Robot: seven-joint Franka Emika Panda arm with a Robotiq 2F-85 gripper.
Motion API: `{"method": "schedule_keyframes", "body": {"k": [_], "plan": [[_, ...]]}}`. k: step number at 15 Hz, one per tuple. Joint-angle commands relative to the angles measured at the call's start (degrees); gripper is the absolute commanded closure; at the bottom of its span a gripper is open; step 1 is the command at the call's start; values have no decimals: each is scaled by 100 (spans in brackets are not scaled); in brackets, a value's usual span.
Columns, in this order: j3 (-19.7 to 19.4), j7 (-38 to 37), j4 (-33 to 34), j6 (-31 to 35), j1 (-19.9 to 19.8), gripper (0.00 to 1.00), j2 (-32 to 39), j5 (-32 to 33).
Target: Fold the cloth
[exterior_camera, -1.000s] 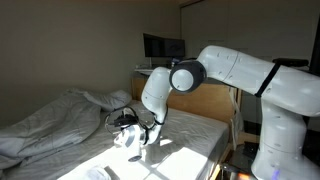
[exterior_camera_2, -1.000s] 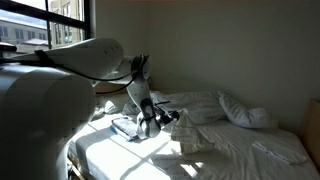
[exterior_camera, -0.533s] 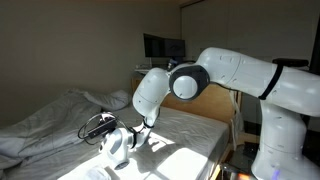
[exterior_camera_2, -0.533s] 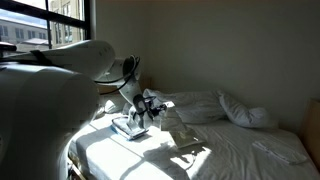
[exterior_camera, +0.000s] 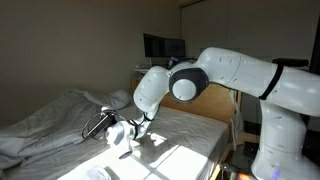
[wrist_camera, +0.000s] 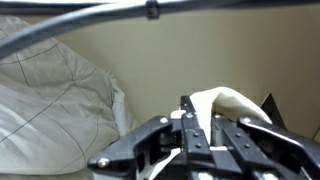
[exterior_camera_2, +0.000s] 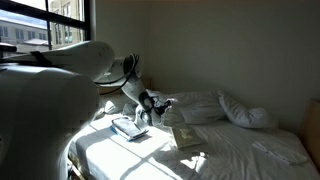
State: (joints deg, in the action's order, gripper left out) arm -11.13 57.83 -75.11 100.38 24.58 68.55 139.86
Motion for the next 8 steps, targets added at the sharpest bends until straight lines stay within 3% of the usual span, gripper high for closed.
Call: {"method": "schedule_keyframes", "body": {"k": [1, 8], "plan": [[-168, 892, -149, 140, -46, 91, -112, 230], [-368, 2342, -675, 165, -168, 91, -183, 385]]}}
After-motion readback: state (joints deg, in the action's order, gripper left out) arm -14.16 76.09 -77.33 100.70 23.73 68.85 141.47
